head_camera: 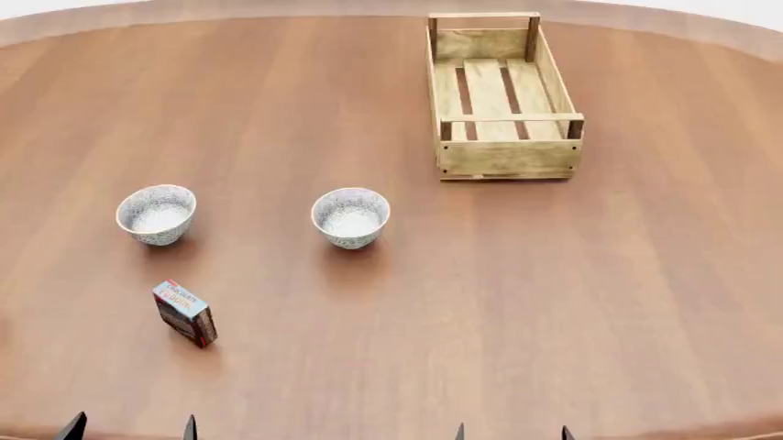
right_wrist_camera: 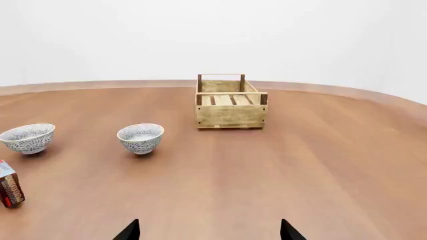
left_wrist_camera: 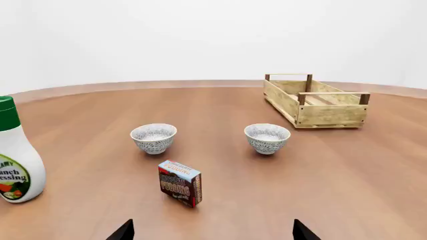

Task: Stack the right bowl on the left bowl and place them in the tray.

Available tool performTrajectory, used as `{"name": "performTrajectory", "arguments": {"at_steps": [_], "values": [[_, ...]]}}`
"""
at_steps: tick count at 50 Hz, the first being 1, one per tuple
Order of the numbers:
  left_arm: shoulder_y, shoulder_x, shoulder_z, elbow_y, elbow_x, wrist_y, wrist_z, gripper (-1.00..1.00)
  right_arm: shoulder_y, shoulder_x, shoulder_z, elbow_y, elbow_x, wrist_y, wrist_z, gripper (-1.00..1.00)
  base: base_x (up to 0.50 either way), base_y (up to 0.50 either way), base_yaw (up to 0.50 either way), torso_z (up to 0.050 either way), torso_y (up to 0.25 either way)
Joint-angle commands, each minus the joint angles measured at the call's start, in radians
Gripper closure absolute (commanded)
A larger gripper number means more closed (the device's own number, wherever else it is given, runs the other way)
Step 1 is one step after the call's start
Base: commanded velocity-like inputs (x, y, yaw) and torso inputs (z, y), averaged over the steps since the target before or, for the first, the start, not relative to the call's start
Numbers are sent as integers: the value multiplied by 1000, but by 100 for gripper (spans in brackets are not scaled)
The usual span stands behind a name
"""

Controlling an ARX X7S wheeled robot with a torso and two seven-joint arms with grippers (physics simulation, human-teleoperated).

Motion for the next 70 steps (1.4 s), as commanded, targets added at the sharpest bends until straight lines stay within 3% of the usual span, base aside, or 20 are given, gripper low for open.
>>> {"name": "performTrajectory", "arguments": {"at_steps": [1, 24, 39, 56, 61, 70], "values": [[-2, -17, 20, -4, -11, 10, -19, -100, 6, 16, -21, 2, 10, 2, 21, -100, 0, 0, 0, 0, 0], [8, -65, 71, 18, -63, 6, -94, -100, 5, 60, -84, 3, 46, 8, 103, -100, 0, 0, 0, 0, 0], [11, -84, 91, 19, -70, 17, -125, -100, -5, 77, -120, -19, 66, 18, 120, -100, 0, 469, 0, 0, 0], [3, -97, 105, 21, -90, -9, -152, -100, 0, 99, -152, -26, 70, 28, 143, -100, 0, 6, 0, 0, 0], [-15, -102, 106, 70, -112, -91, -163, -100, 21, 109, -161, -103, 102, 141, 131, -100, 0, 0, 0, 0, 0], [-137, -132, 110, 286, -120, -373, -205, -100, 137, 143, -152, -328, 206, 459, 122, -100, 0, 0, 0, 0, 0]]}}
